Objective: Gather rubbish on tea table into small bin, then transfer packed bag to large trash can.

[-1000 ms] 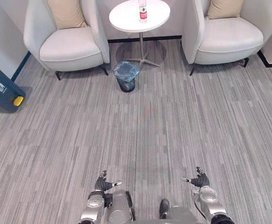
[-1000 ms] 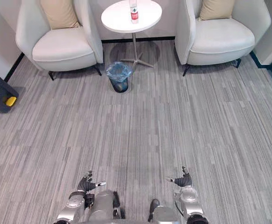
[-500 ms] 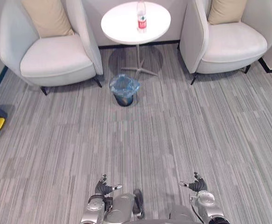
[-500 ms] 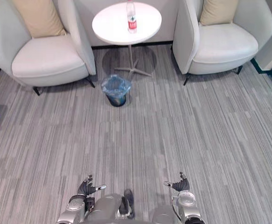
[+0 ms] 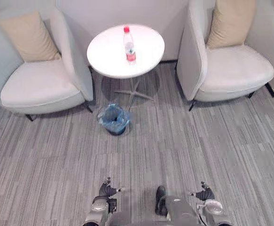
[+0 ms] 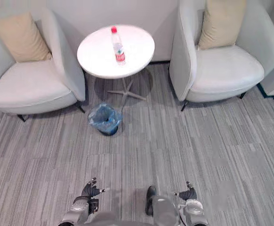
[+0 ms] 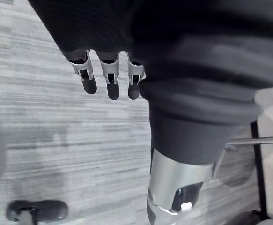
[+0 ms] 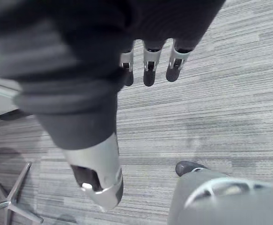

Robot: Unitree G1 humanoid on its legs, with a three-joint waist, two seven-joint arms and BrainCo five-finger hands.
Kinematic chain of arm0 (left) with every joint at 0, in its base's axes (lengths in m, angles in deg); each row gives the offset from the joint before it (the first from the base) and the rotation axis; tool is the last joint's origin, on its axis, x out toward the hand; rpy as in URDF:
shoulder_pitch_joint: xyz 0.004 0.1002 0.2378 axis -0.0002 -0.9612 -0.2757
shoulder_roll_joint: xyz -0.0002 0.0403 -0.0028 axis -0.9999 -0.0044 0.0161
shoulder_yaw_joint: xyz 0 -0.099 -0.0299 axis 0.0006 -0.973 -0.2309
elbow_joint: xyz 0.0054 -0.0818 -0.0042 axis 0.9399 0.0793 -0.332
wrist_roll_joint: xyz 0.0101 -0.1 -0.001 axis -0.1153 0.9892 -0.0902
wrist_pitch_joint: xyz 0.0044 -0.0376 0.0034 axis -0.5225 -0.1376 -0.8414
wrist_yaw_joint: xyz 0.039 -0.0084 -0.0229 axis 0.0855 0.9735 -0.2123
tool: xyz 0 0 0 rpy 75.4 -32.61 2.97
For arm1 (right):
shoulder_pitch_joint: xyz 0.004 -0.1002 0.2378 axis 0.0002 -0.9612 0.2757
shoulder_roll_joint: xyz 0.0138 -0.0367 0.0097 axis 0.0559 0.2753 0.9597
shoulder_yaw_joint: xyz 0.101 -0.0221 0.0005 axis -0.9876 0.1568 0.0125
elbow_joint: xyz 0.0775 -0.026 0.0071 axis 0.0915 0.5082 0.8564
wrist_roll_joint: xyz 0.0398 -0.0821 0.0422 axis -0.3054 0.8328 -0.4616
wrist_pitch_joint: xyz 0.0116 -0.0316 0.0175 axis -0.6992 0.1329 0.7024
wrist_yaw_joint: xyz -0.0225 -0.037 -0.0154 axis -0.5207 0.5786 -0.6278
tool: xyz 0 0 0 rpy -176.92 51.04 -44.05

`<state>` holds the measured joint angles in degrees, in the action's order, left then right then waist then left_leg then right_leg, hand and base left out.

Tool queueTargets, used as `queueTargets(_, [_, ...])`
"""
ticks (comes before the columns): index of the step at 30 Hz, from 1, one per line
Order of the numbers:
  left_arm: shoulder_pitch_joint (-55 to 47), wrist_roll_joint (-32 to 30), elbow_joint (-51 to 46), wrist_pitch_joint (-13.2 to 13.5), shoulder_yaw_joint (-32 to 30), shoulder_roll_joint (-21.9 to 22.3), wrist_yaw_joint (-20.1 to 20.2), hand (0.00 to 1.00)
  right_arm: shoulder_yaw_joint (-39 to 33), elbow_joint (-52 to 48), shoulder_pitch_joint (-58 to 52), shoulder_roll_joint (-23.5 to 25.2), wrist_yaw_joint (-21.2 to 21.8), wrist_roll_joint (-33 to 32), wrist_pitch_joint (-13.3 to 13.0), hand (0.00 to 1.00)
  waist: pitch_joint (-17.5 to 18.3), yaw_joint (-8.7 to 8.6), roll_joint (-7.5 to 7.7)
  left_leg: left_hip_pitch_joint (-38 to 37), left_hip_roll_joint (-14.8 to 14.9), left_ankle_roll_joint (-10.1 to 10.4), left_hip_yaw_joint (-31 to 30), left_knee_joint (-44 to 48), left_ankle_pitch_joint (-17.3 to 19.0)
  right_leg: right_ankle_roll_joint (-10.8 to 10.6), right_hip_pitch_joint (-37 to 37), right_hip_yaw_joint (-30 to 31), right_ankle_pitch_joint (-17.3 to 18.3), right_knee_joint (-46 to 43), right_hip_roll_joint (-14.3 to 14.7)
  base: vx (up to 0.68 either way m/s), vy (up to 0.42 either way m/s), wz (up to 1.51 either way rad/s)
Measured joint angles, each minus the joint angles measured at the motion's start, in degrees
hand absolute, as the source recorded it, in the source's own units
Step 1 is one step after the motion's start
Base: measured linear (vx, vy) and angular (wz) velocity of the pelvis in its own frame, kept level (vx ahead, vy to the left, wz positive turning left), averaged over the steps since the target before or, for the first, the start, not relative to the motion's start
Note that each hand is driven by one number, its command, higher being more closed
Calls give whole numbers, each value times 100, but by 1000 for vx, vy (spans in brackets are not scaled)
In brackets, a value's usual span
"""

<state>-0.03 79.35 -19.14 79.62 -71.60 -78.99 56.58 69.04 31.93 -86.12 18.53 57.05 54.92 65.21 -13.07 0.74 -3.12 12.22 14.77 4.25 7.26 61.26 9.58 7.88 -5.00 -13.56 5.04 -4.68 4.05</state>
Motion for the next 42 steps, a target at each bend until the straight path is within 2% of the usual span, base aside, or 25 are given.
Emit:
queueTargets(2, [-5,4,-15,0,-6,-7,-6,0,-7,18,112,5,-2,-52,16,0,-40,56,-11,415,-87,32,209,-653,167,-100,-255,142,31,200,-21,417,-25,-37])
queueTargets(3, [-24,51,-29,-4,-16,-19,-17,0,-34,35,188,16,-9,-56,24,0,-72,94,20,534,-355,35,319,-1891,167,-258,-488,283,127,303,-134,352,54,-39])
queueTargets(6, [-24,64,-24,1,-4,45,-16,0,-91,41,159,-24,-15,-52,27,0,-47,162,-38,444,-691,128,418,-3606,0,-438,-679,429,253,450,-256,340,131,-37])
queueTargets(8, [-87,64,35,1,-9,43,-18,0,-77,52,111,-118,-13,-51,78,0,3,194,-130,315,-782,-308,463,-4340,-743,-664,-824,628,485,453,-311,433,247,-42])
queueTargets(10, [-138,64,62,2,-11,-53,-18,0,-54,51,100,-17,-6,-36,113,0,83,177,88,281,-1042,-568,661,-4157,-375,-945,-818,746,763,198,-660,460,229,-24])
queueTargets(11, [-102,62,64,1,-5,-55,-16,0,-70,74,64,-19,-5,-9,130,0,86,200,116,232,-1129,-597,725,-4096,-156,-1142,-596,767,911,-352,-814,460,212,-10])
queueTargets(12, [-102,63,65,1,-1,-54,-14,0,-74,77,63,-19,-4,2,133,0,87,203,114,211,-1141,-602,735,-4102,-133,-1166,-546,776,926,-457,-830,400,214,-16])
queueTargets(13, [-123,62,126,-2,0,-57,-16,0,-76,79,2,16,4,63,134,0,93,205,112,-132,-1268,-686,777,-4253,-28,-1345,-59,939,1014,-1921,-969,480,245,1])
queueTargets(14, [-167,64,139,-7,52,-77,-17,0,-73,82,-61,69,11,86,133,0,125,161,175,-461,-1413,-717,752,-4399,98,-1765,347,1012,842,-3092,-1145,487,230,10])
queueTargets(15, [-182,64,140,-7,70,-98,-18,0,-72,83,-123,99,15,89,133,0,144,154,208,-630,-1502,-735,721,-4477,166,-1998,546,1074,729,-3716,-1230,436,148,32])
queueTargets(16, [-188,66,144,-6,124,-137,-18,0,-110,38,-172,123,35,67,109,0,150,136,221,-918,-1594,-768,646,-4563,272,-1985,878,1049,734,-4566,-1372,432,103,40])
queueTargets(18, [-167,67,177,-5,195,-178,-18,0,-124,44,-152,80,27,80,102,0,150,93,215,-1338,-1671,-797,502,-4763,300,-1621,1240,741,942,-5090,-1503,430,55,57])
queueTargets(19, [-157,72,177,-4,231,-178,-20,0,-115,47,-80,76,26,85,94,0,148,-10,177,-1581,-1653,-796,292,-4947,295,-1353,1433,459,1103,-4984,-1488,343,-13,63])
queueTargets(21, [-121,120,175,-3,224,-181,-24,0,-119,43,-43,75,28,75,68,0,141,-17,133,-1808,-1524,-793,107,-5022,294,-1146,1704,253,1226,-4404,-1365,404,-82,66])
queueTargets(23, [-133,159,177,-3,219,-177,-26,0,-119,15,-39,71,26,71,4,0,123,-33,96,-2013,-1366,-774,-48,-5027,303,-1116,1912,279,1199,-3509,-1211,398,-157,62])
queueTargets(25, [-186,173,187,0,217,-231,-25,0,-78,5,-36,78,23,71,-11,0,164,-76,189,-2222,-1290,-444,-275,-5024,415,-1071,1912,376,503,-1971,-1134,477,-268,70])
queueTargets(26, [-158,182,316,-8,193,-181,-36,0,-96,54,-21,41,24,67,-18,0,157,-93,76,-2340,-1150,-171,-430,-5021,613,-873,1828,343,-54,-1951,-1051,443,-252,47])
queueTargets(27, [-169,189,347,-6,199,-106,-17,0,-114,86,24,-7,18,69,-7,0,202,-78,-28,-2319,-1029,-139,-454,-4999,590,-797,1835,327,-3,-2014,-952,475,-295,35])
queueTargets(30, [-108,182,378,-4,128,53,-12,0,-221,172,44,-55,18,65,-9,0,202,-121,-62,-2180,-865,124,-632,-4604,397,-680,1557,51,285,-1898,-884,303,-232,37])
queueTargets(32, [-18,182,336,1,-113,181,1,0,-235,205,-88,-44,7,17,6,0,182,-141,-55,-1470,-652,368,-713,-2840,149,-632,922,-247,367,-1388,-782,231,-199,62])
queueTargets(34, [-12,183,316,-2,-152,229,6,0,-227,209,-124,-45,7,13,3,0,115,-98,-50,-897,-335,226,-435,-1566,88,-592,416,-358,349,-999,-661,193,-128,27])
queueTargets(36, [-26,188,284,-4,-165,219,10,0,-229,209,-133,-17,5,10,1,0,99,-24,-47,-582,-259,-41,-41,-1416,260,-595,91,-368,343,-756,-628,175,-67,1])
queueTargets(39, [-62,197,242,-1,-158,187,-1,0,-219,223,-96,-5,10,11,13,0,109,25,-94,-393,-498,41,170,-2981,165,-679,-39,-270,341,-600,-630,149,62,-20])
queueTargets(40, [-87,218,263,-2,-130,185,-1,0,-219,231,-99,9,9,14,23,0,144,26,-247,-460,-552,-71,221,-3724,-162,-794,-86,-160,378,-595,-521,178,94,-14])
queueTargets(42, [-61,230,300,3,-124,115,-7,0,-219,234,-134,74,14,20,56,0,144,40,-91,-663,-720,-122,248,-4142,-190,-881,-76,-92,344,-482,-620,194,69,-7])
